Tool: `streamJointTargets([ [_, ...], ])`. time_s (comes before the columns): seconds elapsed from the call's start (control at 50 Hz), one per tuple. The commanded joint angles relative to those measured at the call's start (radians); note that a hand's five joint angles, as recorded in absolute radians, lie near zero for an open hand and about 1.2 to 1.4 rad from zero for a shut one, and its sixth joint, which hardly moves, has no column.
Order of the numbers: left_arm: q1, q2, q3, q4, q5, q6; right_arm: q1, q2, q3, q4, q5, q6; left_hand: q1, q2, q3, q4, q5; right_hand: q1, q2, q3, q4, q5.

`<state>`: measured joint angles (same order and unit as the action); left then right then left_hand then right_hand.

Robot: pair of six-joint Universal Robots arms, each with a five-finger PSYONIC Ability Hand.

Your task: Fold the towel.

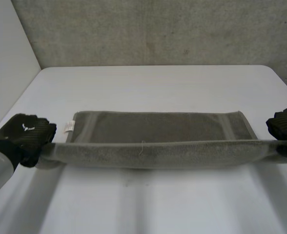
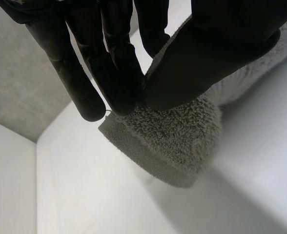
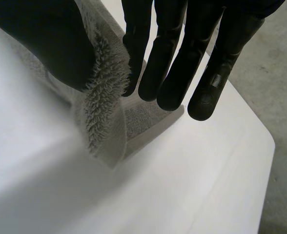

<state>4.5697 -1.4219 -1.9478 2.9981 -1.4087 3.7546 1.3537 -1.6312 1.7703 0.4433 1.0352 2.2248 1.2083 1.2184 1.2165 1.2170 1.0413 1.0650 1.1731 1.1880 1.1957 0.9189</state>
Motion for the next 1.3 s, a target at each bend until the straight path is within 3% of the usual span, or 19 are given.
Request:
streamJointTargets([
  [0.02, -0.049, -0.184, 0.058, 0.191, -0.01, 0.01, 0.022, 0.229, -0.073, -0.171, 0.002, 0.067, 0.188, 0.178, 0.18, 0.179, 0.18, 0.331, 0.223, 0.208, 0.201, 0.303],
  [0.18, -0.087, -0.459, 0.219, 0.285, -0.022, 0.008, 0.2, 0.452, -0.232, -0.318, 0.151, 0.147, 0.188, 0.178, 0.18, 0.179, 0.18, 0.331, 0.223, 0.208, 0.201, 0.303],
  [0.28, -0.121, -0.639, 0.364, 0.358, -0.079, 0.011, 0.272, 0.595, -0.354, -0.454, 0.232, 0.182, 0.188, 0.178, 0.18, 0.179, 0.18, 0.331, 0.223, 0.208, 0.201, 0.303],
  [0.44, -0.138, -0.805, 0.538, 0.435, -0.104, 0.046, 0.328, 0.746, -0.508, -0.574, 0.299, 0.22, 0.188, 0.178, 0.18, 0.179, 0.18, 0.331, 0.223, 0.208, 0.201, 0.303],
  [0.72, -0.14, -0.954, 0.679, 0.585, -0.098, 0.114, 0.361, 0.942, -0.733, -0.589, 0.396, 0.213, 0.188, 0.178, 0.18, 0.179, 0.18, 0.331, 0.223, 0.208, 0.201, 0.303],
  [0.74, -0.14, -0.96, 0.676, 0.605, -0.093, 0.114, 0.364, 0.959, -0.749, -0.581, 0.401, 0.213, 0.002, -0.008, -0.006, -0.006, -0.005, -0.136, -0.244, -0.259, -0.266, -0.164],
  [0.76, -0.14, -0.962, 0.67, 0.623, -0.09, 0.114, 0.372, 0.967, -0.758, -0.58, 0.411, 0.21, -0.584, -0.594, -0.592, -0.592, -0.591, -0.89, -0.999, -1.013, -1.021, -0.919],
  [0.78, -0.14, -0.962, 0.67, 0.624, -0.09, 0.114, 0.372, 0.967, -0.758, -0.58, 0.411, 0.21, -0.59, -0.6, -0.598, -0.598, -0.597, -0.89, -0.999, -1.013, -1.021, -0.919],
  [0.8, -0.143, -0.962, 0.664, 0.643, -0.087, 0.116, 0.384, 0.967, -0.758, -0.583, 0.433, 0.208, -1.034, -1.044, -1.042, -1.042, -1.041, -0.89, -0.999, -1.013, -1.021, -0.919],
  [0.88, -0.155, -0.953, 0.632, 0.677, -0.085, 0.117, 0.4, 0.947, -0.756, -0.588, 0.468, 0.214, -1.033, -1.043, -1.041, -1.042, -1.04, -0.89, -0.999, -1.013, -1.021, -0.919],
  [1.04, -0.163, -0.847, 0.533, 0.717, -0.088, 0.119, 0.394, 0.757, -0.664, -0.601, 0.476, 0.34, -1.033, -1.043, -1.041, -1.042, -1.04, -0.89, -0.999, -1.013, -1.021, -0.919],
  [1.18, -0.158, -0.665, 0.385, 0.713, -0.085, 0.113, 0.381, 0.559, -0.479, -0.589, 0.418, 0.411, -1.03, -1.04, -1.038, -1.039, -1.038, -0.89, -0.999, -1.013, -1.021, -0.919],
  [1.3, -0.143, -0.548, 0.247, 0.711, -0.082, 0.11, 0.283, 0.441, -0.293, -0.533, 0.33, 0.403, -1.033, -1.043, -1.041, -1.042, -1.04, -0.89, -0.999, -1.013, -1.021, -0.919],
])
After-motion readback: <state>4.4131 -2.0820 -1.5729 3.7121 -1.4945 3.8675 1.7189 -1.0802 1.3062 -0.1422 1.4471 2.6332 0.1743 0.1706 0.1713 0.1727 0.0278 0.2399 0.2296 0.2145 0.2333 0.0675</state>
